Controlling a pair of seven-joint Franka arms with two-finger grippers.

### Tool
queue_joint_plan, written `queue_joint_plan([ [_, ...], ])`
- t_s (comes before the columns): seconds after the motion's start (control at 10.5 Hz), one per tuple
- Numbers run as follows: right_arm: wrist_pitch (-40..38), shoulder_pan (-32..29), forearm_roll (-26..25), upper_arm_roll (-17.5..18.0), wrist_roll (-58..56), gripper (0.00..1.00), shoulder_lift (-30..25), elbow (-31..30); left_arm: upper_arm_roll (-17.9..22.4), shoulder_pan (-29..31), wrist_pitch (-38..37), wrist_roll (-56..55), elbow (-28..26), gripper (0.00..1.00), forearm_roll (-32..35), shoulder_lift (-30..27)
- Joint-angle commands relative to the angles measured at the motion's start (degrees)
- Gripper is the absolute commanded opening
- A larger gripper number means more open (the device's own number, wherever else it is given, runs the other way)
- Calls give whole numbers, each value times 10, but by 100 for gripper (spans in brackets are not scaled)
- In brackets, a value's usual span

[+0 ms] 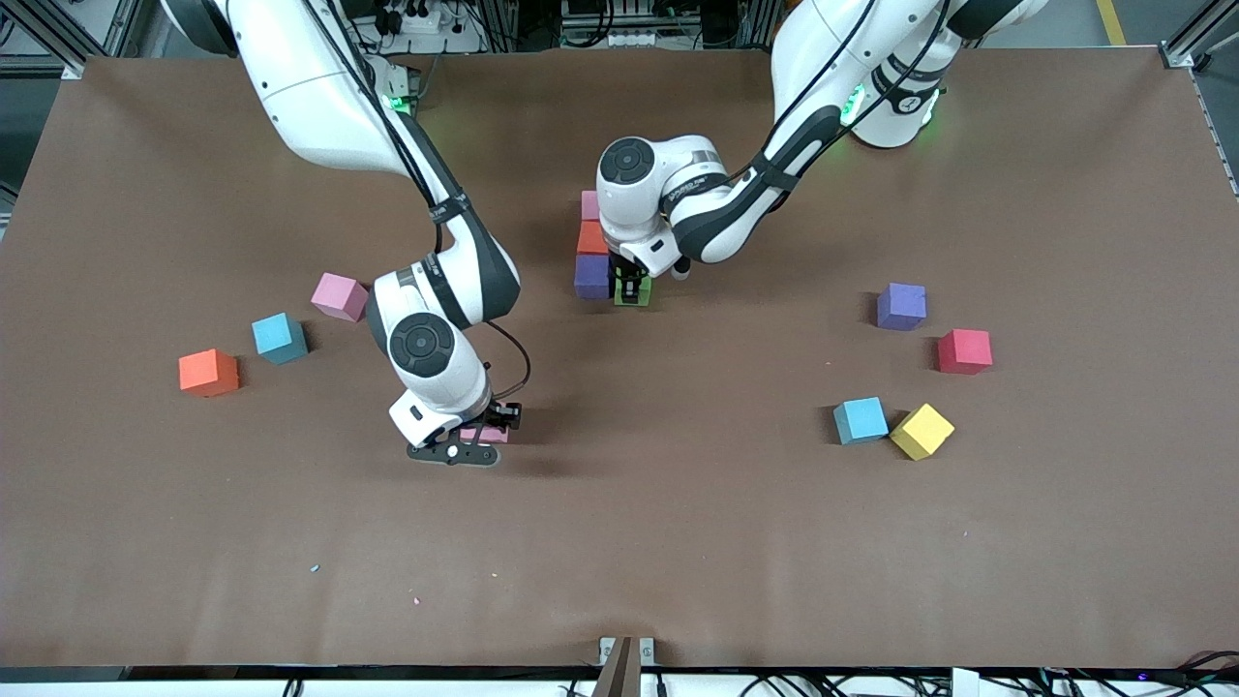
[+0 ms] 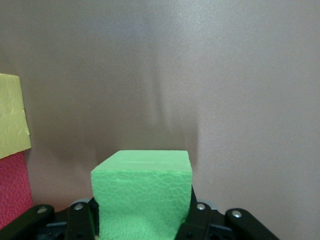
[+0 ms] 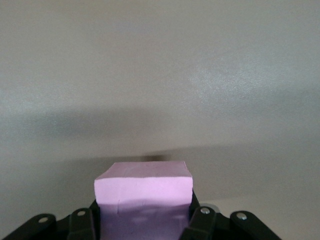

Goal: Arrange 11 blocks into digit 3

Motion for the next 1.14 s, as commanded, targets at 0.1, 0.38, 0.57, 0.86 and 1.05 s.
queue_joint_plan([
  [0.1,-5,-2,8,2,-8,0,-8,-5,-2,-8,3,-120,3,25,27,7],
  [0.38,-5,-2,8,2,-8,0,-8,-5,-2,-21,-10,-120,16,25,26,11],
  [0.57,-5,-2,8,2,-8,0,-8,-5,-2,-25,-25,-120,29,25,26,18],
  [0.86,-5,-1,8,2,-8,0,-8,-5,-1,-29,-32,-119,30,26,27,19],
  [1.05,-5,-2,8,2,-8,0,-8,-5,-1,-30,-38,-118,30,27,27,23],
])
